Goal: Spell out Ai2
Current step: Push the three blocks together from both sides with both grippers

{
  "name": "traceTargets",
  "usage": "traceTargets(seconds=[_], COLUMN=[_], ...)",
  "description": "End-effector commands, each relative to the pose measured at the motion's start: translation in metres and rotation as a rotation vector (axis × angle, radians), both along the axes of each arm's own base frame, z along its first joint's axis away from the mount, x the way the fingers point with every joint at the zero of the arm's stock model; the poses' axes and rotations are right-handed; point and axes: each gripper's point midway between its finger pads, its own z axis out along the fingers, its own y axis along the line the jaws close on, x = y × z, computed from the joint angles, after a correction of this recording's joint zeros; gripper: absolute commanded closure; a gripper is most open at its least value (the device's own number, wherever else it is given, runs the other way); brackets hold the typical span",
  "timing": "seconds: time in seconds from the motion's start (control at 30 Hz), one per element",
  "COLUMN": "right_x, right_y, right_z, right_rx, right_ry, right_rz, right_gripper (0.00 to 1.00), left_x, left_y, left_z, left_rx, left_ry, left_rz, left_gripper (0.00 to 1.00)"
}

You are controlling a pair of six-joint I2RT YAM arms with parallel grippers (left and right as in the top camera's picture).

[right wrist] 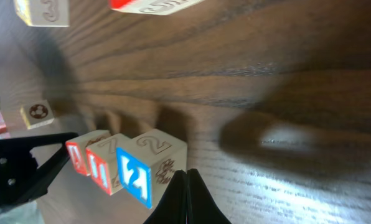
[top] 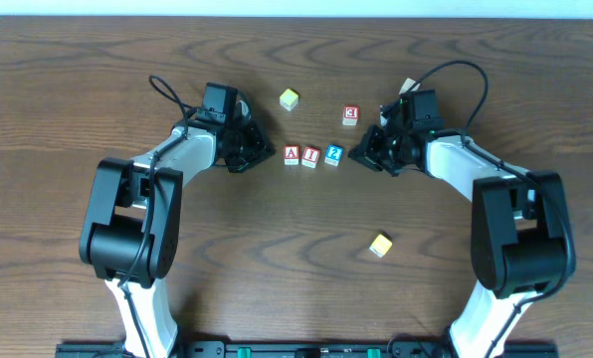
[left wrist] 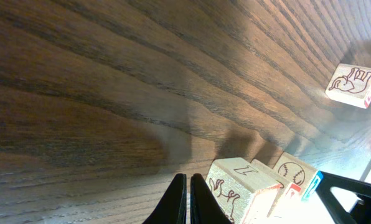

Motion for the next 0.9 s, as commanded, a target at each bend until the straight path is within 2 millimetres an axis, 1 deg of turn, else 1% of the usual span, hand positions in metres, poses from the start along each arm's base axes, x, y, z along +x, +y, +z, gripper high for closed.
traceTargets(seconds=[0.0,0.27,0.47,0.63,0.87], right_x=[-0.004,0.003,0.001,0.001,0.000], right_y=[0.010,0.011,0.017,0.028,0.030], right_z=[-0.003,0.000,0.000,0.002,0.002], right_rx=[0.020,0.023,0.018,0.023,0.020], right_ry=[0.020,-0.014,-0.020,-0.041,-0.038], right_rz=[0.008,0.005,0.019,0.040,0.044], right_gripper=[0.99,0.99,0.98,0.99,0.98], left_x=[0.000,0.006,0.005,0.003,0.001], left_y=[-0.004,-0.017,-0.020,-0.024,-0.025], left_z=[0.001,0.006,0.005,0.005,0.006], left_rx=[-0.017,-0.034,-0.033,-0.034,-0.037], left_ry=[0.004,-0.033,-0.031,-0.030,-0.027], left_rz=[0.008,0.002,0.000,-0.010,-0.015], left_gripper=[0.95,0.95,0.94,0.94,0.94])
